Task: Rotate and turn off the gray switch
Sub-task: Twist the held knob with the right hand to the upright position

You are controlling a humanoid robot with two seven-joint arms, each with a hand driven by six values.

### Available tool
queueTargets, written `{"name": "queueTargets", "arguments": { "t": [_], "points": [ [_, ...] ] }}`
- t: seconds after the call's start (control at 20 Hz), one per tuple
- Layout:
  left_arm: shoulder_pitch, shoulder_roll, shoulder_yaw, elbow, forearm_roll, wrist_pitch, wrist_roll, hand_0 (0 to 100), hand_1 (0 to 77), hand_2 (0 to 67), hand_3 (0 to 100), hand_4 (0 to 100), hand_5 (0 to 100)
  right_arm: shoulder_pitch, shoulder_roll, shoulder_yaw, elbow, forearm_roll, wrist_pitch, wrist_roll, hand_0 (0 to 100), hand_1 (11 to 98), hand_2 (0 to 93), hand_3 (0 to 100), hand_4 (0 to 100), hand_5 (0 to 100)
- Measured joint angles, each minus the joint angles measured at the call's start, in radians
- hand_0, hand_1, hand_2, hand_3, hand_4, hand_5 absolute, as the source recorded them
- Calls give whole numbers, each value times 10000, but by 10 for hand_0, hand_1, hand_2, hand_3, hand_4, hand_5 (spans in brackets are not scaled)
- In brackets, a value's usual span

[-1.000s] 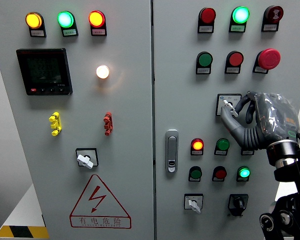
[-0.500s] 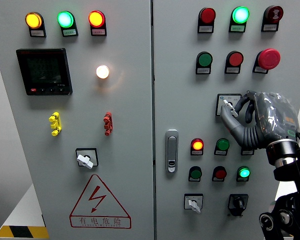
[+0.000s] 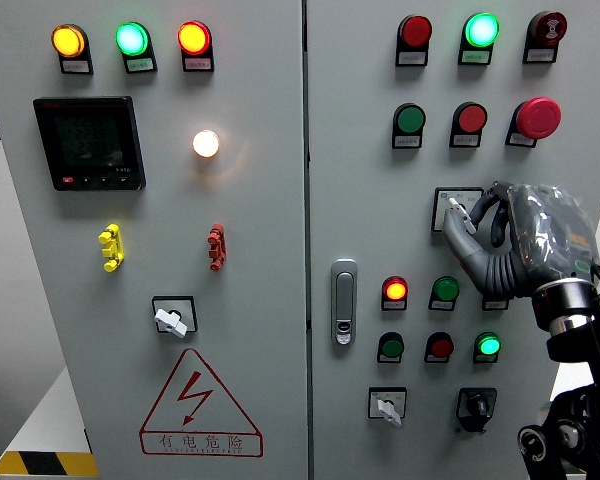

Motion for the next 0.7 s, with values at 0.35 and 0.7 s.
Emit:
{"name": "queueTargets", "arguments": {
  "t": [0.35,0.7],
  "points": [
    [0,0,0,0,0,0,3,0,0,131,183,96,118,0,-2,0,0,-2,-6,0,795,354,769,942,978,943],
    [0,0,0,0,0,0,2,0,0,131,183,96,118,18,-2,1,-8,-2,-10,0,835,341,793,954,978,947]
  ]
}}
